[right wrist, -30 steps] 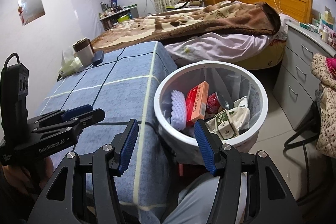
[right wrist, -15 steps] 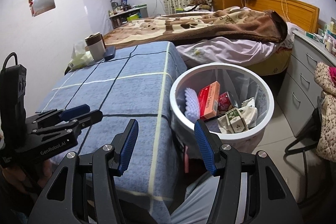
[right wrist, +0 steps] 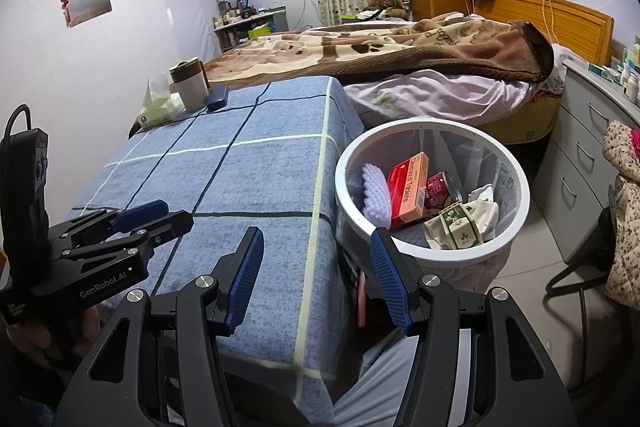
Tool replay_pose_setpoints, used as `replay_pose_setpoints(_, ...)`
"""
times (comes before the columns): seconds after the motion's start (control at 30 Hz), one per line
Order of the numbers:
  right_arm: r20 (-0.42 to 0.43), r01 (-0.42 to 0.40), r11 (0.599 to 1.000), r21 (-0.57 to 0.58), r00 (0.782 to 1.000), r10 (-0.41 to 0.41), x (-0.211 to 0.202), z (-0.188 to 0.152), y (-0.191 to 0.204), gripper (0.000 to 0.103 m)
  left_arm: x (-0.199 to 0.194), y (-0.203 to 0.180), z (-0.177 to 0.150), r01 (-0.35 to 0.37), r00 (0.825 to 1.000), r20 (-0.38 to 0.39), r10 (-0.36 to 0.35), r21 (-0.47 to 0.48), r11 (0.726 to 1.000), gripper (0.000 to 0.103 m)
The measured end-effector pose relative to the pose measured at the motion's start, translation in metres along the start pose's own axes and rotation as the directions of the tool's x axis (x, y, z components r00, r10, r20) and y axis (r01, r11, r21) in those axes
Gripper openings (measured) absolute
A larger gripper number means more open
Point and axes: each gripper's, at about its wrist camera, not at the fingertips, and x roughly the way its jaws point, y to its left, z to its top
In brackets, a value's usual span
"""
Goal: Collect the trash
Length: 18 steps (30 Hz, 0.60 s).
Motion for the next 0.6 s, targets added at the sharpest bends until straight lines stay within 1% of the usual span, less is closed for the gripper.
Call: replay_pose_setpoints(0.6, -0.008, 0.001, 1.000, -0.002, 1.000, -0.001, 0.0025, -0.0014, 0.0029, 0.057, 0.0013, 0.0029, 0.0005, -0.008, 1.000, -0.006, 0.008, -0.013, 1.000, 0.042)
